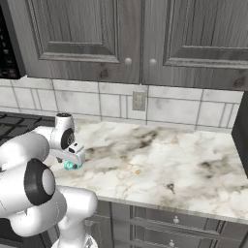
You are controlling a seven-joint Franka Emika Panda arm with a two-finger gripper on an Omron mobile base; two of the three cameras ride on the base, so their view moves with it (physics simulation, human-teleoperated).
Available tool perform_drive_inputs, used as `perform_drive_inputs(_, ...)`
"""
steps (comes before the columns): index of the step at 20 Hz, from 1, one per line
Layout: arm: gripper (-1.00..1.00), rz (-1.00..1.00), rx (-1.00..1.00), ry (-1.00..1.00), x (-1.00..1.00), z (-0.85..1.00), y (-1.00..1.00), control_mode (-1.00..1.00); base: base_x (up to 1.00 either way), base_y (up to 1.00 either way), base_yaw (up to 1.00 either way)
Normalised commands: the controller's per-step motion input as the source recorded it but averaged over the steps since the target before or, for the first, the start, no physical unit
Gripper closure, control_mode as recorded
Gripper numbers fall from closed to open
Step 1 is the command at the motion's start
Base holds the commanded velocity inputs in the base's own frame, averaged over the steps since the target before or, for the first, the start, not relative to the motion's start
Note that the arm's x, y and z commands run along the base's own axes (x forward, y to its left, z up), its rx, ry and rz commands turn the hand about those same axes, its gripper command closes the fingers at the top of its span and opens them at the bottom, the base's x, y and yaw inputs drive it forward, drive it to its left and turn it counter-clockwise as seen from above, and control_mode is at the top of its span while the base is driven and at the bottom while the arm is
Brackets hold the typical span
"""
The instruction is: Pick the mug from the counter and place it inside the microwave. Then close the microwave.
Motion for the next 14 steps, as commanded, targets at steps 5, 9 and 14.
perform_drive_inputs(5, 1.0, 0.0, 0.0, 0.0, 0.0, 0.0, 0.0, -1.0, 0.0, 0.0, 0.0)
perform_drive_inputs(9, 1.0, 0.0, 0.0, 0.0, 0.0, 0.0, 0.0, -1.0, 0.0, 0.0, 0.0)
perform_drive_inputs(14, 1.0, 0.0, 0.0, 0.0, 0.0, 0.0, 0.0, -1.0, 0.0, 0.0, 0.0)
